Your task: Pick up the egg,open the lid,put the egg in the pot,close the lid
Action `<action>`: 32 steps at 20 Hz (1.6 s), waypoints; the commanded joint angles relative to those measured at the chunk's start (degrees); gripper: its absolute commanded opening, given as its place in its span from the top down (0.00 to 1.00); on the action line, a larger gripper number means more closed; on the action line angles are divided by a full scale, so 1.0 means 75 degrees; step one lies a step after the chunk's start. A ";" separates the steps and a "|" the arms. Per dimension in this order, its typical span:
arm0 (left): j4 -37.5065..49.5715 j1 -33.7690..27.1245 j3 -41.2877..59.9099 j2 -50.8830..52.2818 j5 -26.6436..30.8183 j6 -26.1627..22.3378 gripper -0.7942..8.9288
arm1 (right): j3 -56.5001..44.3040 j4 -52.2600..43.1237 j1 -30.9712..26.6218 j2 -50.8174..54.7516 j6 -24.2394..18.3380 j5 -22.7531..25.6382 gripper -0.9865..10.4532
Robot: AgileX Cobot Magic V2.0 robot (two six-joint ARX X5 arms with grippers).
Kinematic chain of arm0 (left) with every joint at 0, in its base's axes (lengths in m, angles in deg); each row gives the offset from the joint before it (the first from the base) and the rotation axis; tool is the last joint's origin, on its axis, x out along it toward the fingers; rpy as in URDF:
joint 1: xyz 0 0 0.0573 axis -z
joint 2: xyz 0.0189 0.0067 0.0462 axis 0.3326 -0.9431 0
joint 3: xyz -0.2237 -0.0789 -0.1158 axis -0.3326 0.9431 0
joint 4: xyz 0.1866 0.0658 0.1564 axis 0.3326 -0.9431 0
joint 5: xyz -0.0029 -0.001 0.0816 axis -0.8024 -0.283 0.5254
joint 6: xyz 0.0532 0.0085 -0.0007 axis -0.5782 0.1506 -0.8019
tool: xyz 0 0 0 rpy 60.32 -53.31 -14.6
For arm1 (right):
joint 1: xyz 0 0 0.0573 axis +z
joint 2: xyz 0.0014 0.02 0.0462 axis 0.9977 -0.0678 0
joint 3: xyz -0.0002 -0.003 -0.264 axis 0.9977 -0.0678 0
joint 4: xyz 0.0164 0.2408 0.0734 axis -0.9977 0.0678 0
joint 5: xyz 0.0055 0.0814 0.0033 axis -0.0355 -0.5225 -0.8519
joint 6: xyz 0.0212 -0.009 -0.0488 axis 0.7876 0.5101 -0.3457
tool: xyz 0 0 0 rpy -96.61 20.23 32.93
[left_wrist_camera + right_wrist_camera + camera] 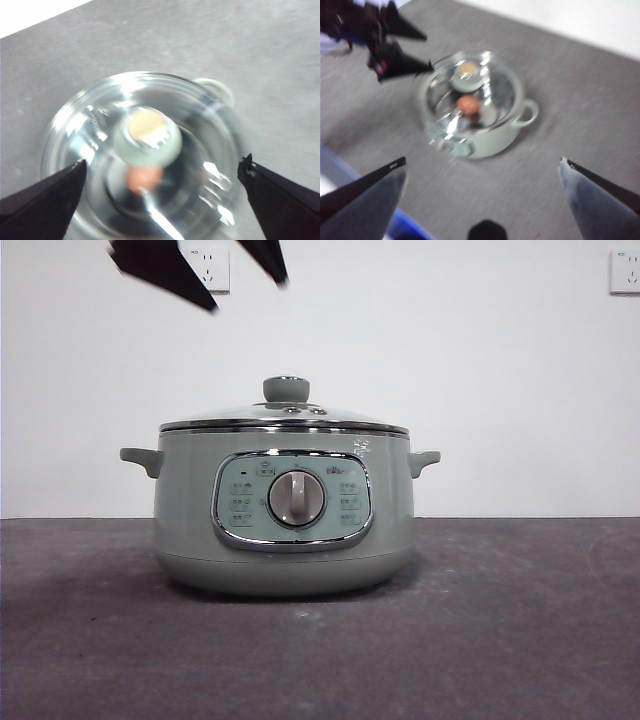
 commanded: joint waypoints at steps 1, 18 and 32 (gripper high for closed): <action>-0.0498 0.0023 0.0000 0.0615 -0.0423 0.0323 0.24 | 0.0003 0.0283 0.0012 -0.0184 0.0108 -0.0303 0.47; -0.3191 0.0020 0.0000 0.3223 -0.1093 0.0551 0.92 | 0.0003 0.0664 0.0015 -0.0868 0.0283 -0.1169 0.91; -0.2591 -0.0251 0.0026 0.3401 -0.0580 -0.0020 0.92 | 0.0003 0.0667 0.0012 -0.0833 0.0286 -0.1145 0.91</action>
